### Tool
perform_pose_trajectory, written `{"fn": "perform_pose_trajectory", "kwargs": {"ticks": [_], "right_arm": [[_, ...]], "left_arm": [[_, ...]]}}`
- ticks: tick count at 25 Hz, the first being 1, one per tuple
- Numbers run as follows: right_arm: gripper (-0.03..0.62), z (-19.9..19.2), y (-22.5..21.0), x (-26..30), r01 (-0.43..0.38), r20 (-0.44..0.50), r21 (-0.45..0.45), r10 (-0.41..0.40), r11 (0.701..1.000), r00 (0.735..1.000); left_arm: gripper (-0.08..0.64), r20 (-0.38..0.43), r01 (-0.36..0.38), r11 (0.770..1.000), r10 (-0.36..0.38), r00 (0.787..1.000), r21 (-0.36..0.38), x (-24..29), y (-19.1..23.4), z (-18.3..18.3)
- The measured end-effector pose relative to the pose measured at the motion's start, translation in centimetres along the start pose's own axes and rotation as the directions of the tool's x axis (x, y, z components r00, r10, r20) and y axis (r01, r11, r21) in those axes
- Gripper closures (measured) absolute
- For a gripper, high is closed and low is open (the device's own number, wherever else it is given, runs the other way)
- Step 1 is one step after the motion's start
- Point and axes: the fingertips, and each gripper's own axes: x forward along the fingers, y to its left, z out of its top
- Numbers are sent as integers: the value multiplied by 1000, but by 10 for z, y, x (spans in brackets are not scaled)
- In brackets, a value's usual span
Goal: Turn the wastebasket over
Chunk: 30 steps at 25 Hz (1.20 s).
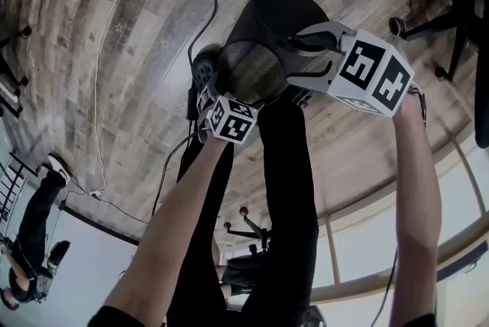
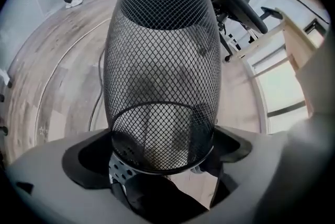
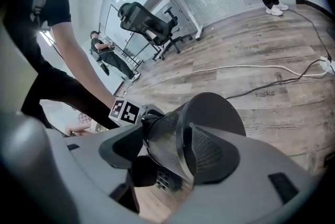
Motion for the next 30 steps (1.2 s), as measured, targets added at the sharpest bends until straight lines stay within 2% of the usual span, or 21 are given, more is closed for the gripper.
{"fn": "perform_pose_trajectory", "kwargs": {"ticks": [5, 7, 9, 11, 13, 18, 25, 30], "right_arm": [[282, 3, 2, 0, -12, 64, 59, 9, 998, 998], [282, 6, -10, -5, 32, 125, 114, -46, 993, 991], [282, 1, -31, -9, 108, 150, 184, -137, 977, 979], [282, -13, -52, -8, 173, 119, 242, -206, 955, 971], [282, -30, -65, -5, 204, 82, 291, -237, 935, 968], [264, -47, -71, -1, 183, 90, 409, -239, 894, 967], [226, -44, -71, -6, 163, 126, 446, -242, 880, 962], [210, -38, -84, -21, 174, 190, 486, -298, 857, 936]], "left_arm": [[-21, -53, -11, 999, 13, 999, 46, 5, 2, -14], [-21, -72, -11, 998, 15, 997, 60, 8, 3, -20], [-21, -77, -10, 998, 15, 997, 62, 10, 4, -23], [-21, -76, -9, 998, 13, 997, 55, 10, 5, -23], [-21, -77, -6, 999, 10, 997, 52, 11, 5, -22], [-21, -86, -5, 998, 11, 996, 69, 12, 5, -25], [-21, -40, -8, 997, 11, 999, 80, 21, 10, -15], [-21, 12, -27, 995, 26, 1000, 97, 34, 21, 15]]}}
